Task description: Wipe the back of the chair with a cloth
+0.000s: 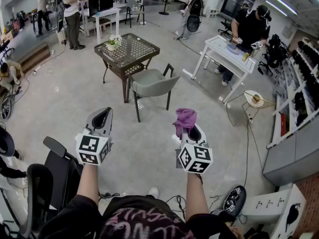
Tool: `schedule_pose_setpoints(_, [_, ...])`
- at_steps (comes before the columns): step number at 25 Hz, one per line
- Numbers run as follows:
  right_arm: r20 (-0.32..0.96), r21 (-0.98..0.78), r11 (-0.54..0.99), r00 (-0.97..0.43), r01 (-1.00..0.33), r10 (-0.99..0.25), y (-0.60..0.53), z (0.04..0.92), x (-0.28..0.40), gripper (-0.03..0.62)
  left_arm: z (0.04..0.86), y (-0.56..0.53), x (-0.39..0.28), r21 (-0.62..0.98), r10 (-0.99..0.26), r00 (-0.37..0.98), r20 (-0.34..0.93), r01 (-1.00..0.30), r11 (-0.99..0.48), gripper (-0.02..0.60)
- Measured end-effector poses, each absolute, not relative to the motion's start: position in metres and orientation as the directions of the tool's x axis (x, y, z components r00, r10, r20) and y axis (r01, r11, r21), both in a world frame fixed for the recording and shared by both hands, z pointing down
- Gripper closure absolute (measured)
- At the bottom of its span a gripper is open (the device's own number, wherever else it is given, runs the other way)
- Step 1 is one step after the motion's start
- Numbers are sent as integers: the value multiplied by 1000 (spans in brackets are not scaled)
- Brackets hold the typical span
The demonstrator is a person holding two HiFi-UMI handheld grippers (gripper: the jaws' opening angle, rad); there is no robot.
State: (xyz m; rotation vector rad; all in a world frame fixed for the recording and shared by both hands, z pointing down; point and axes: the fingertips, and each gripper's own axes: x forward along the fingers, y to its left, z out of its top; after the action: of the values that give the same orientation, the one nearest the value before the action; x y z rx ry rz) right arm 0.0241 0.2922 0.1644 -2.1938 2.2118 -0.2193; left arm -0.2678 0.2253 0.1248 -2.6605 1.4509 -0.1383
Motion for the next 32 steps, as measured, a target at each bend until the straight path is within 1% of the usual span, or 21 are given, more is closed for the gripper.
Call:
schedule_pose_setpoints(5, [84,-120,10,-20,-993,-996,292,162,28,502,124,226,-263,-109,-836,547,28,-830,-547,572])
schedule_pose_setpoints(16, [80,-127,20,-30,-992,-996,283,168,45,500,127,222,-246,-131,-845,532,48,-836,-534,572])
schedule_pose_setpoints(25, [81,-111,46,-55,-993,-995,261,178,88,500,135,207,-205,-155,-862,501,75,-848,-506,572])
schedule_pose_setpoints(28, [71,-137,61,-71,-989,-995,254,181,107,500,138,203,-189,-175,-872,483,85,-854,-490,572])
schedule_pose_setpoints(32, [65,-124,62,-70,-990,-995,244,181,128,500,142,196,-179,-175,-884,456,100,-867,-467,572])
